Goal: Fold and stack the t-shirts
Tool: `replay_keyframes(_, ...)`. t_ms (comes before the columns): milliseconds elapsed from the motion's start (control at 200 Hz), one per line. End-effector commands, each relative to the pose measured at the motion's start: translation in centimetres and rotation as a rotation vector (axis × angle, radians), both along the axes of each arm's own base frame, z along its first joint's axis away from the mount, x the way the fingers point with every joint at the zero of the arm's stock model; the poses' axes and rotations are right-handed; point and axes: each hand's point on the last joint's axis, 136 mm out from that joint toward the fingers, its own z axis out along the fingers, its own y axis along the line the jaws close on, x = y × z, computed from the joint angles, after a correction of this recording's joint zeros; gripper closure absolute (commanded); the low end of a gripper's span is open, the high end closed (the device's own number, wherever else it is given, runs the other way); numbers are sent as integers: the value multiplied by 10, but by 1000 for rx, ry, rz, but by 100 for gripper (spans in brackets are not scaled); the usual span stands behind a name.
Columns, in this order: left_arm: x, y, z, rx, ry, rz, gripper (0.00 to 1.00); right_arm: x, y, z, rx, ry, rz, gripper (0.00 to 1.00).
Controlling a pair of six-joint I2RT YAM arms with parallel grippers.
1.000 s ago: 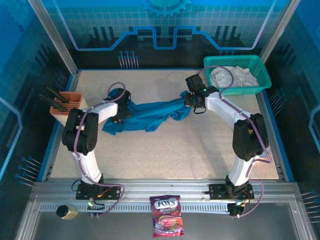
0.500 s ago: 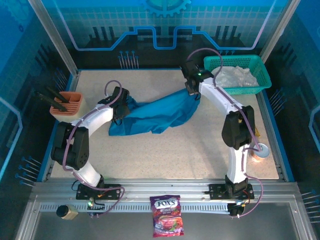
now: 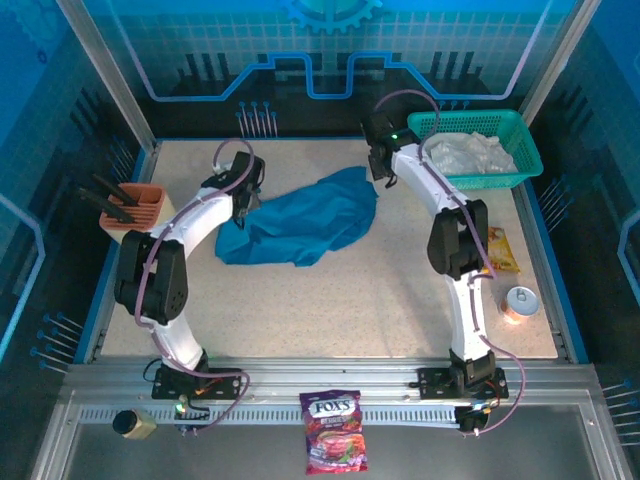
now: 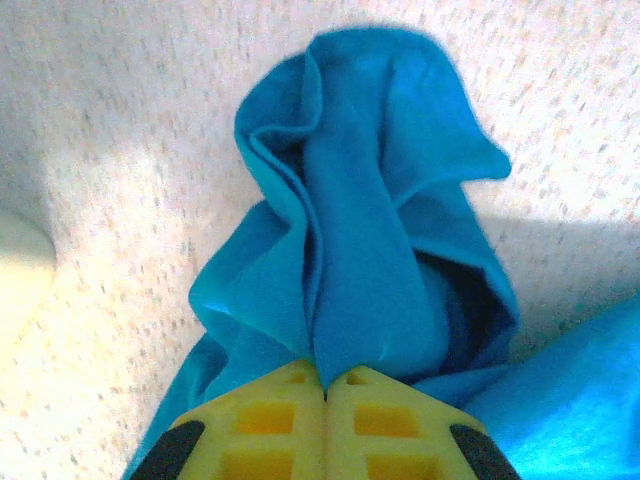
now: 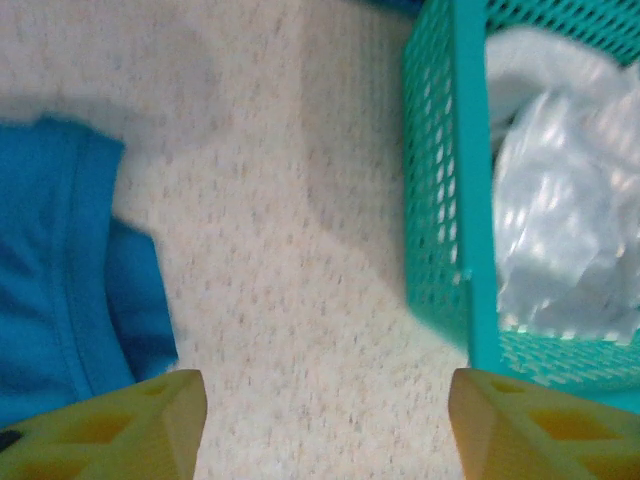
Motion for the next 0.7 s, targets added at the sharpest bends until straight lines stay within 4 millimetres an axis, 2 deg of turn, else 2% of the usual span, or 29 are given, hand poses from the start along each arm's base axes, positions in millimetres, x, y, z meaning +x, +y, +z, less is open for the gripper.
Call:
replay_keyframes(0,20,13,34,134,-35,-13,100,-40,15,8,209,8,-35,28)
replay_keyframes(40,26,14,39,153,-34,-14,100,-55,20,2,274,18,-43,27)
replay_keyframes(70,30,14,42,163,-31,-16,94,-67,23,-2,323,27,-48,26)
replay_keyframes(120,34,14,42,174,-19,-14,79,-86,30,-12,407,46,-60,26)
replay_keyframes(160,36,13,39,173,-9,-16,58,-100,37,-17,473,56,-69,25)
replay_keyframes(210,36,12,37,166,-3,-12,39,-118,48,-31,565,86,-83,26)
replay_keyframes(270,33,12,33,156,2,-1,22,-137,62,-45,671,111,-114,26)
replay_keyframes(330,28,13,32,146,3,10,11,-151,75,-57,755,137,-150,28)
replay_keyframes(395,20,12,33,131,0,16,6,-163,91,-69,818,160,-179,29)
replay_keyframes(485,6,12,37,111,-7,20,5,-172,110,-79,840,172,-219,35)
replay_keyframes(586,-13,9,41,68,-15,20,4,-175,128,-87,842,177,-243,40)
replay_keyframes(696,-35,8,35,17,1,29,4,-170,140,-91,829,157,-264,41)
